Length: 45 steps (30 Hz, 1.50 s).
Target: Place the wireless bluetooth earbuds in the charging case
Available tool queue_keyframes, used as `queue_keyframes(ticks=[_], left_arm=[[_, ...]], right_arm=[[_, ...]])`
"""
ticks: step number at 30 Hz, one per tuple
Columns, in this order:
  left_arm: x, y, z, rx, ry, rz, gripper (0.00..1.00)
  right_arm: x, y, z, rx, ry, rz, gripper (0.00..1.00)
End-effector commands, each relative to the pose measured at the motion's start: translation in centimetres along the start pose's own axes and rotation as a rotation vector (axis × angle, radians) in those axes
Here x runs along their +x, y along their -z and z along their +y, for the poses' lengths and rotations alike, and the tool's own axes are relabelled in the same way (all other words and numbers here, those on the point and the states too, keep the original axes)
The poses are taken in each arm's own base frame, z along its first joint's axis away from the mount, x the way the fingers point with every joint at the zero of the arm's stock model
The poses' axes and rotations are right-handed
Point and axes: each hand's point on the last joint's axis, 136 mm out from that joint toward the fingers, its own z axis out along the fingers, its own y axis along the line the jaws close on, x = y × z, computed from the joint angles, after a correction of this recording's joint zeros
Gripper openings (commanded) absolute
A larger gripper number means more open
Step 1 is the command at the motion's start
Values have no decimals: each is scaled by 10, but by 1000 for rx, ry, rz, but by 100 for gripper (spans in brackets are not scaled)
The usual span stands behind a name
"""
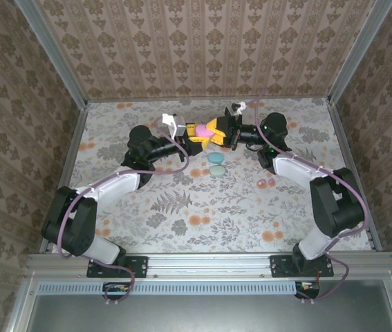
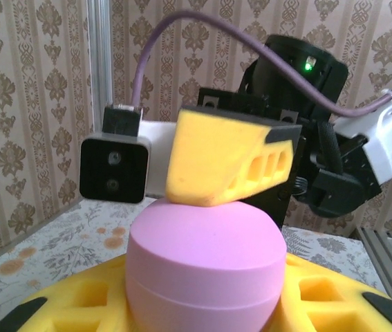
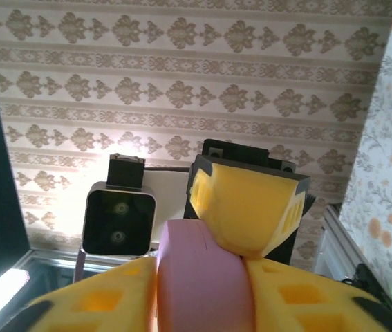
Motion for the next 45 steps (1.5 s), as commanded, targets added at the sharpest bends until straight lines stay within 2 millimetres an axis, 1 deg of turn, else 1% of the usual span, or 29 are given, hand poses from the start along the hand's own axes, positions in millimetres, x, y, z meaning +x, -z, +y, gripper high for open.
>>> queue_keyframes(ticks=[1,4,7,9,10,14,16,19,20,22,25,27,31,36,40,45], left_arm=[[-13,1,-11,33,-58,-38,27],[-3,3,-11,23,-41,-22,27],[5,4,-12,18,-22,-10,26],[9,5,-13,14,-18,-6,26],[11,4,-13,12,-16,-3,26],[14,3,-17,7,-26,-1,25],[17,3,-18,5,-33,3,25],[26,3,-20,-1,-31,17,25],[28,2,-21,2,-30,20,24],[31,2,-24,14,-32,26,24],[33,0,-28,23,-43,27,24],[33,-1,-30,31,-49,26,24],[34,-2,-32,38,-50,23,24],[30,-4,-37,60,-42,-4,24],[29,-4,-38,69,-39,-6,24],[28,-5,-41,89,-38,-2,24]], right_arm=[[6,5,-9,140,78,4,49],[8,17,-4,234,155,-17,57],[11,28,6,293,255,-40,61],[9,36,6,340,313,-71,63],[12,41,12,363,371,-86,63],[15,59,7,492,581,-147,65],[18,64,11,514,694,-149,66],[30,70,8,556,843,-116,66],[37,70,5,564,892,-88,66],[47,71,-3,586,966,-33,65],[50,76,-17,649,1010,-5,64],[52,77,-21,656,1021,10,63],[59,74,-18,633,1076,41,63],[64,75,-22,638,1150,72,64],[64,71,-23,633,1158,88,64],[55,67,-23,640,1144,43,63]])
